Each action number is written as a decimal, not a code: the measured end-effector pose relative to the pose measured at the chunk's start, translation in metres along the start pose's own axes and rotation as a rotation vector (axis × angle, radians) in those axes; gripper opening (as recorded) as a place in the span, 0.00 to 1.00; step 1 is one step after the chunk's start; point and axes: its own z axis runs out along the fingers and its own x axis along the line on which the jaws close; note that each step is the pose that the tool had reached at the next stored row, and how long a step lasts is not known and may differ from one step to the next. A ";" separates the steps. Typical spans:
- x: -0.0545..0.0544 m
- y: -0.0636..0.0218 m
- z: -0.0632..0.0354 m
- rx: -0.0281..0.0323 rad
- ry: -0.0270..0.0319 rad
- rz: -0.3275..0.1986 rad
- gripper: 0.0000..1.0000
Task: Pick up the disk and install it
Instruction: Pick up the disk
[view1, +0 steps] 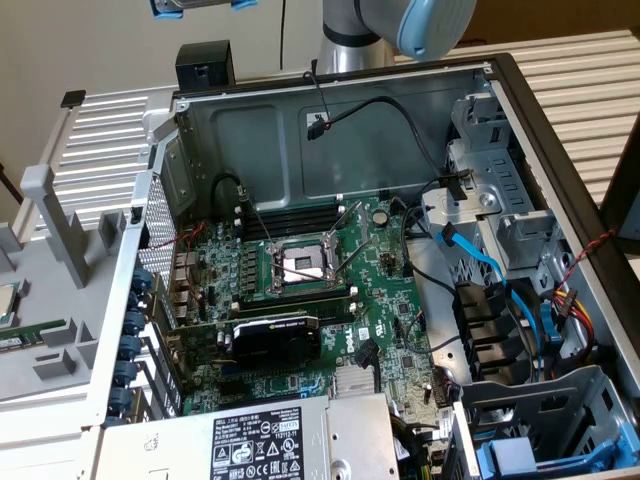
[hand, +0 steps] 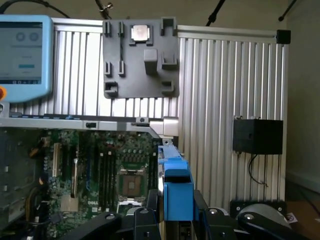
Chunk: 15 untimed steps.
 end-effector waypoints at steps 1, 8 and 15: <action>0.002 -0.0011 -0.0001 -0.0001 0.0000 0.000 0.37; 0.015 -0.0099 -0.0009 -0.0001 0.0000 0.000 0.37; 0.026 -0.0195 -0.0015 -0.0001 0.0000 0.000 0.37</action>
